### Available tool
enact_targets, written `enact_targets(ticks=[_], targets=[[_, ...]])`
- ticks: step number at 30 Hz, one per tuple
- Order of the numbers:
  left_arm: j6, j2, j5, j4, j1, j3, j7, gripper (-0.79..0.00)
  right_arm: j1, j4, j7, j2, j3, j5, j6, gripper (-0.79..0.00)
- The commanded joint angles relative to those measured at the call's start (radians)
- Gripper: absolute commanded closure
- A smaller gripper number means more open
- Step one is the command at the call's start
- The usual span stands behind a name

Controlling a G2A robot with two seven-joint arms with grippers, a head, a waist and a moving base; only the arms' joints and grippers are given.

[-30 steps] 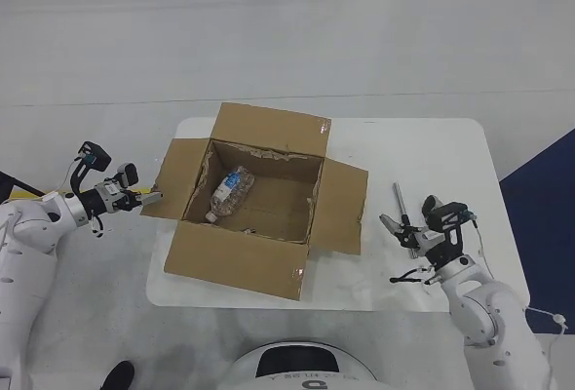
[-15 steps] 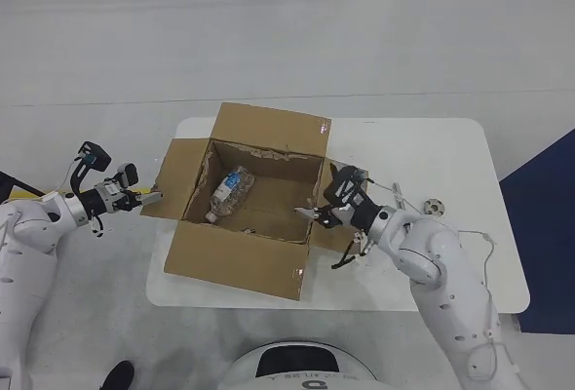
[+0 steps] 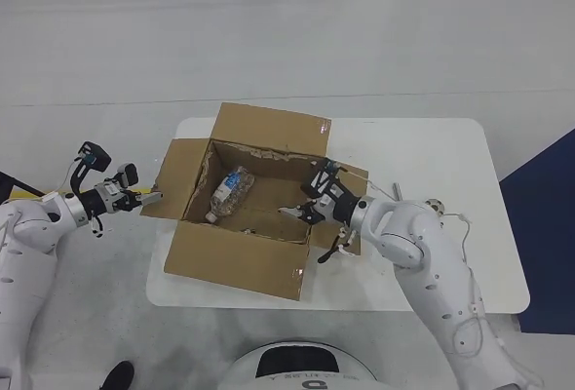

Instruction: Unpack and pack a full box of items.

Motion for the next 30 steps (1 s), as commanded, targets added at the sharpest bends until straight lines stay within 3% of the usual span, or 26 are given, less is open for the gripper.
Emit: enact_targets(ticks=[1, 4, 7, 16, 21, 30], targets=[[0.0, 0.0, 0.0, 0.0, 0.0, 0.0, 0.0, -0.785, 0.0, 0.0, 0.0, 0.0, 0.0, 0.0, 0.0, -0.785], [0.0, 0.0, 0.0, 0.0, 0.0, 0.0, 0.0, -0.785, 0.0, 0.0, 0.0, 0.0, 0.0, 0.0, 0.0, -0.785], [0.0, 0.0, 0.0, 0.0, 0.0, 0.0, 0.0, -0.785, 0.033, 0.029, 0.019, -0.007, -0.027, -0.012, 0.066, -0.785], [0.0, 0.0, 0.0, 0.0, 0.0, 0.0, 0.0, -0.785, 0.364, 0.297, 0.195, -0.07, -0.306, 0.076, 0.008, -0.785], [0.0, 0.0, 0.0, 0.0, 0.0, 0.0, 0.0, -0.785, 0.497, 0.465, 0.262, -0.121, -0.453, 0.098, 0.022, -0.785], [0.0, 0.0, 0.0, 0.0, 0.0, 0.0, 0.0, -0.785, 0.681, 0.821, 0.256, -0.233, -0.636, 0.252, -0.102, -0.785]])
